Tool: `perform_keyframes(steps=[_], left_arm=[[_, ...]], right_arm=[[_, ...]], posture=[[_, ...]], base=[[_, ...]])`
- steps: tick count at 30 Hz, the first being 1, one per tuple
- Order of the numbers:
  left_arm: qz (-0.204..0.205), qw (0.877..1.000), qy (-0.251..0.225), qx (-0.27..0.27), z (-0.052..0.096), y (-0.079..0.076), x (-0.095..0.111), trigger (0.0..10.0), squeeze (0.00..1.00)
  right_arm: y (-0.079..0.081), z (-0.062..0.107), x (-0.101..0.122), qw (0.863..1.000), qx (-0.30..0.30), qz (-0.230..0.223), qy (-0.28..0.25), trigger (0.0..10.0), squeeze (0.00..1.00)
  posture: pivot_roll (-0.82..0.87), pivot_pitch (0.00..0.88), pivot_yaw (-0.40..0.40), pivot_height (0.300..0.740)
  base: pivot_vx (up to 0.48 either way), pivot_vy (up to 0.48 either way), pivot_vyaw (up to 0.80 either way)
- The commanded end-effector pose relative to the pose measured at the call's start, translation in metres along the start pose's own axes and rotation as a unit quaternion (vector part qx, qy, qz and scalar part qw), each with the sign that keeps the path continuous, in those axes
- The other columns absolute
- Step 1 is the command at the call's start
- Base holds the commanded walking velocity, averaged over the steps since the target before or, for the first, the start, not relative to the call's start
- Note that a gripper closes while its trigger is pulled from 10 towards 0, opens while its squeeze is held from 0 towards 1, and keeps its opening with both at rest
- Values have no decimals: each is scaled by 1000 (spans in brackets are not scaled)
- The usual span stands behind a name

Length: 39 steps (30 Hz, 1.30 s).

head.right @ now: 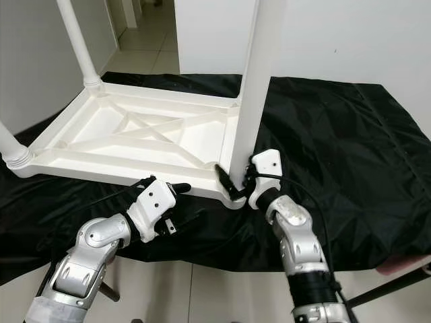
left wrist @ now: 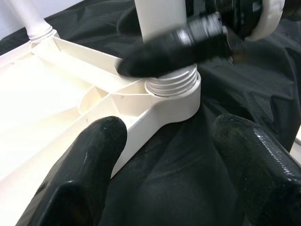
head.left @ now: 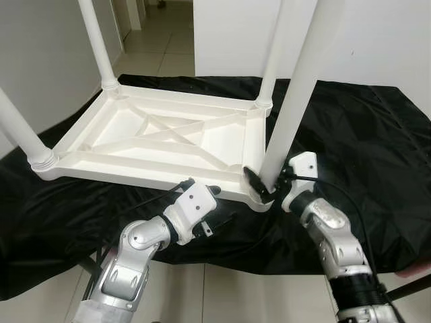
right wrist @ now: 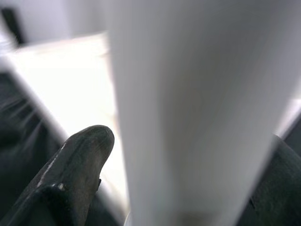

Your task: Building children table

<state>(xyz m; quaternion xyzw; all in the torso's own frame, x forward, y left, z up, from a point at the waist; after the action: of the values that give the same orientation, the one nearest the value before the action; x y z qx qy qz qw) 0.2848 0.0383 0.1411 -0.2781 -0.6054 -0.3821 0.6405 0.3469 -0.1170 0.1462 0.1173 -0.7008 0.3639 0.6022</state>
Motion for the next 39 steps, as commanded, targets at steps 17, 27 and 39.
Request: perform_keyframes(steps=[17, 27, 39], left_arm=[[5, 999, -6, 53, 3, 14, 2, 10000, 0], [7, 999, -8, 52, 3, 14, 5, 10000, 0], [14, 997, -12, 70, 6, 17, 4, 10000, 0]], right_arm=[[2, -1, -11, 995, 102, -11, 11, 9922, 0], [-2, -2, -8, 999, 3, -54, 6, 10000, 0], [-1, 8, -19, 971, -218, -69, 71, 10000, 0]], posture=[[-56, 67, 60, 740], [-56, 86, 52, 740], [-51, 84, 26, 740]], base=[[0, 0, 0], [0, 0, 0], [0, 0, 0]])
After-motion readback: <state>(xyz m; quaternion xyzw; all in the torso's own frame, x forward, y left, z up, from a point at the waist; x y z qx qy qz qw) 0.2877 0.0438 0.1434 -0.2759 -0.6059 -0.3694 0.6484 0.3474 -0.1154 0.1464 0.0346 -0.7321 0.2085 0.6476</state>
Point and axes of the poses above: a point about 5 cm out from each wrist's last joint towards the gripper, its own z axis pointing back from the gripper into the wrist, its own x axis along the axis of the wrist's last joint, y = z × x, the point moved 5 cm from there along -z, pointing out of the wrist towards the gripper, and after that the axes turned 13 degrees about z, right-handed, at the moved point
